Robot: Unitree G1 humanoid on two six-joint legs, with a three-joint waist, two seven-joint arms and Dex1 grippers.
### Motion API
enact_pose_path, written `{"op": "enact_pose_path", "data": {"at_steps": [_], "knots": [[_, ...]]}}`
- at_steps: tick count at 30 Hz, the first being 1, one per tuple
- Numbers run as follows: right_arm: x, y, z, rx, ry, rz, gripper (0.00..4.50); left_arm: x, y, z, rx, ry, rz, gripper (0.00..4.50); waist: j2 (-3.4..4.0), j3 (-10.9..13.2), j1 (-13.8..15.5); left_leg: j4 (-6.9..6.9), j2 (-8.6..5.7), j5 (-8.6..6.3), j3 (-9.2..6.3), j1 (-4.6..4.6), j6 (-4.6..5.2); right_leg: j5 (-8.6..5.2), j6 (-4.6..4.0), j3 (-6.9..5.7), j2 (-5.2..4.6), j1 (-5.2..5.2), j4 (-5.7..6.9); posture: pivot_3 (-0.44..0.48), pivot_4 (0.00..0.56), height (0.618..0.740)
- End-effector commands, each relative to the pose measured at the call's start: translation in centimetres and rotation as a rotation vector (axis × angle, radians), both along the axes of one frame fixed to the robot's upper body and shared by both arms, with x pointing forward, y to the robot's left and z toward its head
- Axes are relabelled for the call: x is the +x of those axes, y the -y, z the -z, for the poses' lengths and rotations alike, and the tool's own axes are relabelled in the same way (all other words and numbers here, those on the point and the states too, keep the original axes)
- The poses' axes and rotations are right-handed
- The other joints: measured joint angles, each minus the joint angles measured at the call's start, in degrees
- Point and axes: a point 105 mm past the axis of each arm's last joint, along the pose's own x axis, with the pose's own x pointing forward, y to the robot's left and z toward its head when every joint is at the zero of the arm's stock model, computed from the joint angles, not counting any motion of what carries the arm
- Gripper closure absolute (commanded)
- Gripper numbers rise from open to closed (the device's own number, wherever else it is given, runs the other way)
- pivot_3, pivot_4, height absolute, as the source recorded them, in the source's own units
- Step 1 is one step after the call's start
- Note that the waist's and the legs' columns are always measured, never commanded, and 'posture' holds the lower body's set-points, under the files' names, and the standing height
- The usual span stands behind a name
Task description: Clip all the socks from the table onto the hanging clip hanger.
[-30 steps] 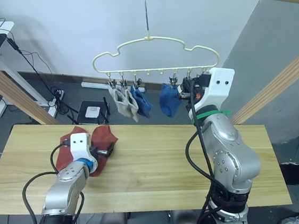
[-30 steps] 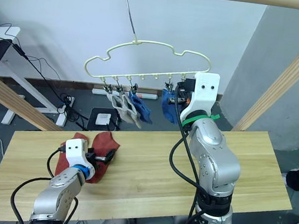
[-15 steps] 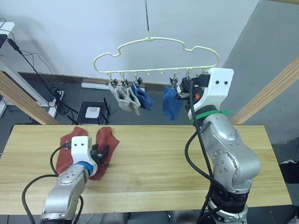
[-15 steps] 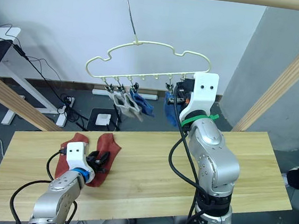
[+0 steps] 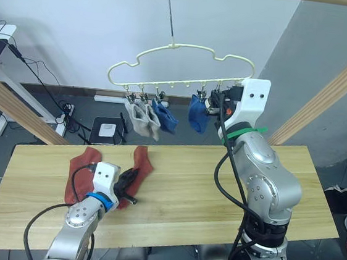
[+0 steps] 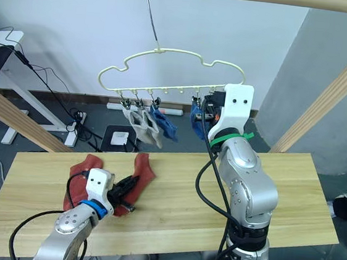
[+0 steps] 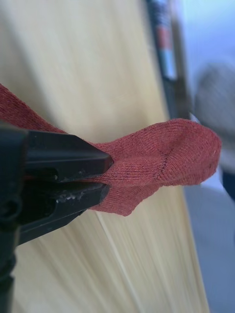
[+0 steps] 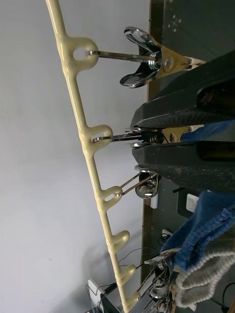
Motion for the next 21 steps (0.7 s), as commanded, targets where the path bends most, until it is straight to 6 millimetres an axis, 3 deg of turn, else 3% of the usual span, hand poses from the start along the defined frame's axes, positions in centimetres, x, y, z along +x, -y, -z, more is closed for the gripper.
{"op": "enact_pose_path", "data": {"at_steps": [1, 5, 10, 21], "knots": [[-0.6, -0.4, -1.3, 0.015, 0.055, -0.022, 4.42, -0.1, 2.4, -2.3, 0.041, 0.144, 0.143, 4.50, 0.00, 0.00, 0.00, 0.00, 0.00, 0.00, 0.00, -0.02, 0.00, 0.01, 0.01, 0.00, 0.00, 0.00, -0.02, -0.265, 0.273, 0.740], [-0.6, -0.3, -1.3, 0.016, 0.055, -0.021, 4.42, 0.0, 3.8, -3.5, 0.044, 0.213, 0.227, 4.50, 0.00, 0.00, -0.05, 0.00, -0.04, -0.01, 0.00, -0.07, 0.01, 0.02, 0.03, -0.01, 0.00, 0.00, -0.07, -0.269, 0.272, 0.740], [-0.6, -0.2, -1.4, 0.016, 0.059, -0.019, 4.42, 0.4, 7.8, -6.5, -0.168, 0.209, 0.407, 4.50, 0.00, 0.00, -0.06, 0.02, -0.15, -0.01, -0.05, -0.13, 0.01, 0.03, 0.05, -0.06, 0.02, -0.02, -0.07, -0.275, 0.271, 0.740], [-0.8, -0.1, -1.6, 0.017, 0.063, -0.015, 4.42, 2.9, 9.6, -9.5, -0.319, 0.177, 0.459, 4.50, 0.00, 0.00, -0.32, 0.06, -0.28, 0.00, -0.06, -0.17, 0.01, 0.06, 0.10, -0.04, 0.09, -0.01, -0.09, -0.294, 0.270, 0.740]]}}
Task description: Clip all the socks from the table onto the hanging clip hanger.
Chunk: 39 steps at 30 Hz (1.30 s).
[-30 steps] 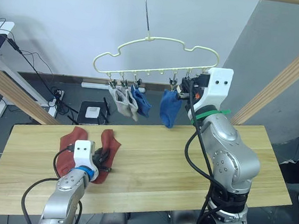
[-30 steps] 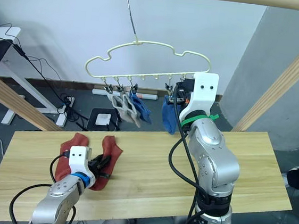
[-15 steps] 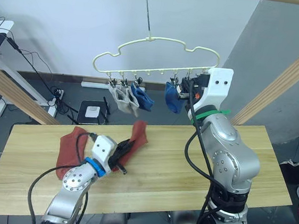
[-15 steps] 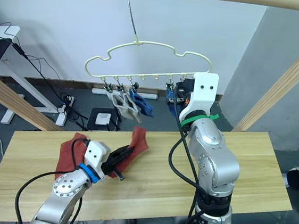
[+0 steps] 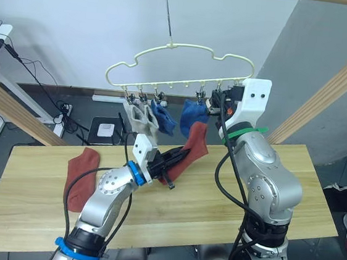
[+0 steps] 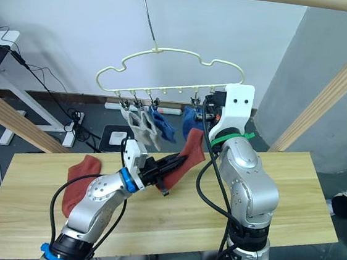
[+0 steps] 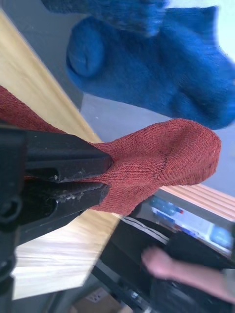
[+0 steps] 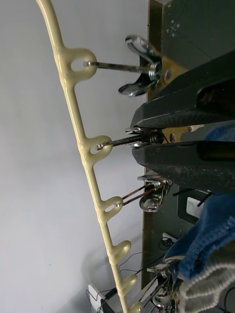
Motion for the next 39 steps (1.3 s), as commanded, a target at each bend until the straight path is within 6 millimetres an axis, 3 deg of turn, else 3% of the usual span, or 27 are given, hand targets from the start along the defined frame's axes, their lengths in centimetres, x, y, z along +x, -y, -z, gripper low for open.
{"op": "enact_pose_path", "data": {"at_steps": [1, 14, 26, 39], "knots": [[-0.8, -0.2, -1.5, 0.019, 0.061, -0.020, 4.42, 0.5, 0.0, -1.0, -0.052, 0.007, 0.003, 4.50, 0.00, 0.00, -0.03, 0.00, 0.00, 0.00, 0.01, 0.00, 0.00, 0.01, 0.01, 0.01, 0.00, 0.00, -0.01, -0.294, 0.270, 0.740], [-0.9, -0.1, -1.6, 0.019, 0.060, -0.016, 4.42, 1.0, 1.5, -2.0, -0.152, -0.111, 0.084, 4.50, 0.00, 0.00, -1.09, 0.02, 0.01, 0.00, -0.02, -0.11, 0.00, 0.06, 0.09, 0.00, -0.02, 0.00, -0.15, -0.309, 0.267, 0.740], [-0.8, 0.1, -1.6, 0.018, 0.061, -0.009, 4.42, 1.0, 2.1, -1.4, -0.190, -0.228, 0.135, 4.50, 0.00, 0.00, -1.32, 0.02, 0.00, 0.00, -0.02, -0.12, 0.00, 0.07, 0.10, 0.01, -0.02, 0.00, -0.19, -0.317, 0.269, 0.740], [-0.8, 0.2, -1.5, 0.017, 0.059, -0.004, 4.42, 1.0, 1.9, -1.9, -0.307, -0.368, 0.169, 4.50, 0.00, 0.00, -1.31, 0.02, 0.00, 0.00, -0.02, -0.12, 0.00, 0.08, 0.10, 0.01, -0.02, 0.00, -0.19, -0.316, 0.271, 0.740]]}}
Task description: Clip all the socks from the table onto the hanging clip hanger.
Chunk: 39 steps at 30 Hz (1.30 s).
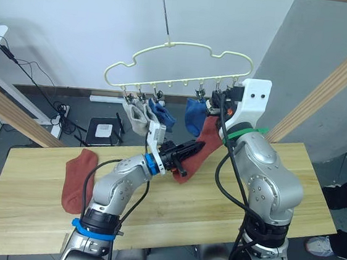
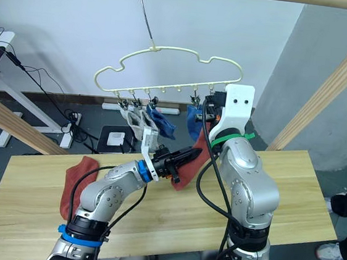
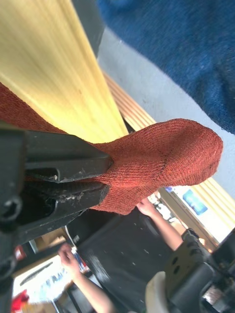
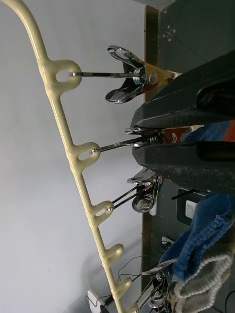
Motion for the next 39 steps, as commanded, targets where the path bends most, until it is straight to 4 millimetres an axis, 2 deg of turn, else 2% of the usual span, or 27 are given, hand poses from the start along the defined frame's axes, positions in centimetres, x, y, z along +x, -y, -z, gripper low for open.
{"op": "enact_pose_path", "data": {"at_steps": [1, 29, 37, 38, 39], "knots": [[-0.8, 0.0, -1.6, 0.020, 0.068, -0.009, 4.42, 0.1, -0.1, -1.8, -0.055, 0.033, -0.005, 4.50, 0.00, 0.00, 0.01, 0.00, 0.00, 0.00, 0.00, 0.00, 0.00, 0.00, 0.00, 0.00, 0.00, 0.00, 0.00, -0.316, 0.271, 0.740], [-0.9, -0.1, -1.4, -0.001, 0.069, -0.016, 4.42, 0.6, -0.1, -3.0, -0.094, 0.039, -0.025, 4.50, 0.00, 0.00, 0.01, 0.01, -0.01, 0.00, 0.02, -0.01, 0.00, 0.01, 0.01, 0.01, 0.00, 0.00, -0.02, -0.316, 0.275, 0.740], [-1.7, -0.5, -1.4, -0.011, 0.073, -0.071, 1.66, 1.4, -0.4, -2.9, -0.054, 0.087, -0.091, 4.50, 0.00, 0.00, 0.01, 0.01, -0.01, 0.00, 0.02, -0.01, 0.00, 0.01, 0.01, 0.01, 0.00, 0.01, -0.03, -0.317, 0.274, 0.740], [-1.8, -0.5, -1.4, -0.014, 0.074, -0.081, 1.66, 1.7, -0.5, -2.7, -0.034, 0.092, -0.108, 4.50, 0.00, 0.00, 0.01, 0.01, -0.02, 0.00, 0.02, -0.01, 0.00, 0.01, 0.01, 0.00, 0.00, 0.01, -0.04, -0.319, 0.273, 0.740], [-2.1, -0.6, -1.2, -0.027, 0.072, -0.103, 1.62, 1.8, -0.6, -2.4, -0.007, 0.100, -0.112, 4.25, 0.00, 0.00, 0.00, 0.01, -0.02, 0.00, 0.02, -0.01, 0.00, 0.01, 0.01, 0.01, 0.00, 0.01, -0.04, -0.319, 0.273, 0.740]]}}
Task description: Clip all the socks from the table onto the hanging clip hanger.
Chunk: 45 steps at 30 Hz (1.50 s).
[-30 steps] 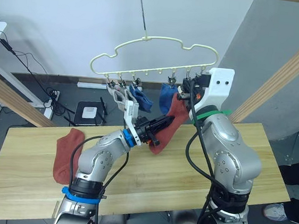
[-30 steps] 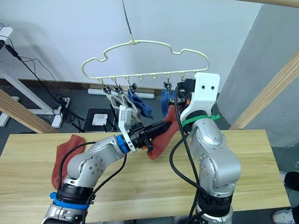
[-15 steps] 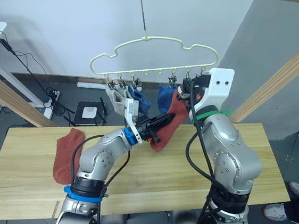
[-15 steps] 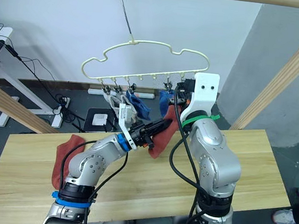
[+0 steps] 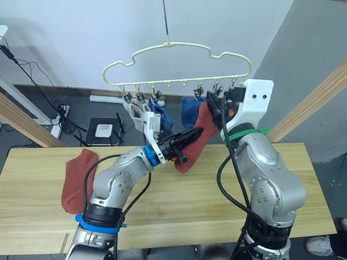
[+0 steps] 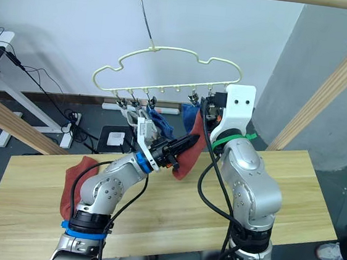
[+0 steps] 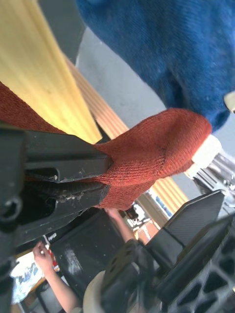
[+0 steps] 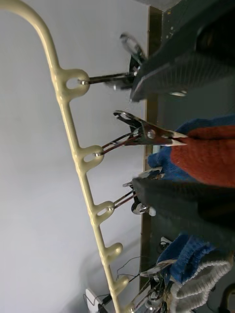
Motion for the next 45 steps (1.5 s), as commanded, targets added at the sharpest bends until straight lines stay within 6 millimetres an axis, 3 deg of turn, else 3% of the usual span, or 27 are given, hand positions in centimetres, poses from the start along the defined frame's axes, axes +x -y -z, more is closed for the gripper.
{"op": "enact_pose_path", "data": {"at_steps": [1, 10, 13, 17, 20, 23, 25, 27, 45], "knots": [[-1.7, -0.6, -0.9, -0.013, 0.051, -0.087, 1.61, 0.4, -0.1, 0.0, 0.063, 0.057, -0.026, 3.99, 0.00, 0.00, 0.00, 0.00, 0.00, 0.00, 0.00, 0.00, 0.00, 0.00, 0.00, 0.00, 0.00, 0.00, 0.00, -0.319, 0.273, 0.740], [-4.5, 0.2, 0.3, -0.132, 0.053, -0.229, 1.61, -0.2, -0.7, 1.2, 0.252, 0.198, -0.027, 1.36, 0.00, 0.00, -0.01, -0.01, -0.01, 0.00, -0.01, -0.01, 0.00, 0.00, 0.01, -0.02, 0.01, 0.01, -0.04, -0.329, 0.271, 0.740], [-5.1, 0.9, 0.4, -0.170, 0.073, -0.234, 1.61, -1.4, -1.4, 0.7, 0.266, 0.241, 0.028, 0.48, 0.00, 0.00, -0.02, -0.01, 0.00, 0.00, 0.01, -0.02, 0.00, 0.00, 0.01, 0.02, 0.01, 0.00, -0.05, -0.329, 0.272, 0.740], [-5.1, 1.7, 0.6, -0.207, 0.083, -0.199, 1.61, -2.2, -2.0, 0.8, 0.308, 0.264, 0.068, 0.48, 0.00, 0.00, -0.04, 0.00, 0.00, 0.00, 0.00, 0.00, 0.01, 0.00, 0.01, 0.00, 0.02, 0.01, -0.04, -0.319, 0.270, 0.740], [-4.1, 3.3, 0.6, -0.232, 0.092, -0.084, 1.61, -3.7, -2.9, 0.5, 0.403, 0.316, 0.134, 0.48, 0.00, 0.00, -0.07, 0.01, 0.01, 0.01, 0.03, 0.00, 0.01, 0.00, 0.01, 0.03, 0.02, 0.01, -0.05, -0.313, 0.269, 0.740], [-3.5, 3.6, 0.7, -0.230, 0.095, -0.049, 1.61, -4.5, -3.5, 0.1, 0.456, 0.347, 0.171, 0.48, 0.00, 0.00, -0.01, -0.01, 0.02, 0.01, 0.03, 0.02, 0.01, 0.00, 0.01, 0.04, 0.04, 0.00, -0.04, -0.302, 0.266, 0.740], [-3.2, 3.6, 0.7, -0.229, 0.100, -0.038, 1.61, -4.3, -3.8, -0.2, 0.457, 0.350, 0.157, 0.48, 0.00, 0.00, 0.07, 0.00, 0.02, 0.01, 0.00, 0.02, 0.01, 0.00, 0.01, 0.02, 0.03, 0.01, -0.04, -0.293, 0.263, 0.740], [-2.8, 3.6, 0.6, -0.226, 0.109, -0.020, 1.99, -4.0, -4.0, -0.7, 0.457, 0.360, 0.140, 0.44, 0.00, 0.00, 0.09, 0.02, 0.02, 0.01, 0.01, 0.01, 0.01, 0.01, 0.01, 0.03, 0.00, 0.02, -0.04, -0.284, 0.259, 0.740], [-0.2, 2.8, 0.0, -0.205, 0.148, 0.066, 1.99, -3.7, -3.7, -2.4, 0.455, 0.409, 0.129, 0.44, 0.00, -0.01, 0.10, 0.05, 0.01, 0.02, 0.01, 0.00, 0.01, 0.06, 0.02, 0.03, -0.01, 0.01, -0.02, -0.273, 0.250, 0.740]]}}
